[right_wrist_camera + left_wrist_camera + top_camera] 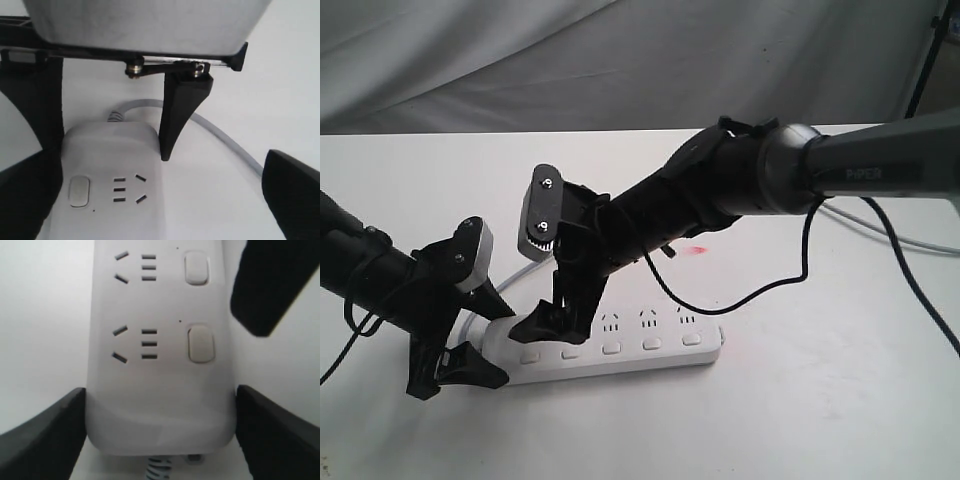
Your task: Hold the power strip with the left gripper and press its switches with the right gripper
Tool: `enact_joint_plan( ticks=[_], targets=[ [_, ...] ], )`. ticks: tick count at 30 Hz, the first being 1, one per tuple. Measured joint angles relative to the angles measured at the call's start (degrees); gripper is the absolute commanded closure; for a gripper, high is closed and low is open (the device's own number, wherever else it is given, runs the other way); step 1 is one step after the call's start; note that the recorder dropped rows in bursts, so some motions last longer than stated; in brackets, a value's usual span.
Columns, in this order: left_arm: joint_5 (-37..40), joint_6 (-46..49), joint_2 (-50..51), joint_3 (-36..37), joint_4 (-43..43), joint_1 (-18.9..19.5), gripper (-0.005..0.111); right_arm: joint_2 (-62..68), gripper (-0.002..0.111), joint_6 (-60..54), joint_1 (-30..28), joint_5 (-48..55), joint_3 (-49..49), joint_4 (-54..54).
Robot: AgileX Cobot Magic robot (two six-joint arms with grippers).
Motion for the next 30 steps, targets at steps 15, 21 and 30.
enact_joint_plan(
  ticks=[15,21,30],
  targets=[
    [0.00,0.00,0.00,0.00,0.00,0.00,0.107,1.92,0.005,0.16,0.08,-0.62,-0.09,0.49],
    [0.00,0.00,0.00,0.00,0.00,0.00,0.107,2.93,0.005,-0.32,0.79,-1.88,-0.13,1.09],
    [0.00,0.00,0.00,0.00,0.00,0.00,0.107,3.97,0.005,-0.57,1.46,-4.23,-0.22,0.63]
  ],
)
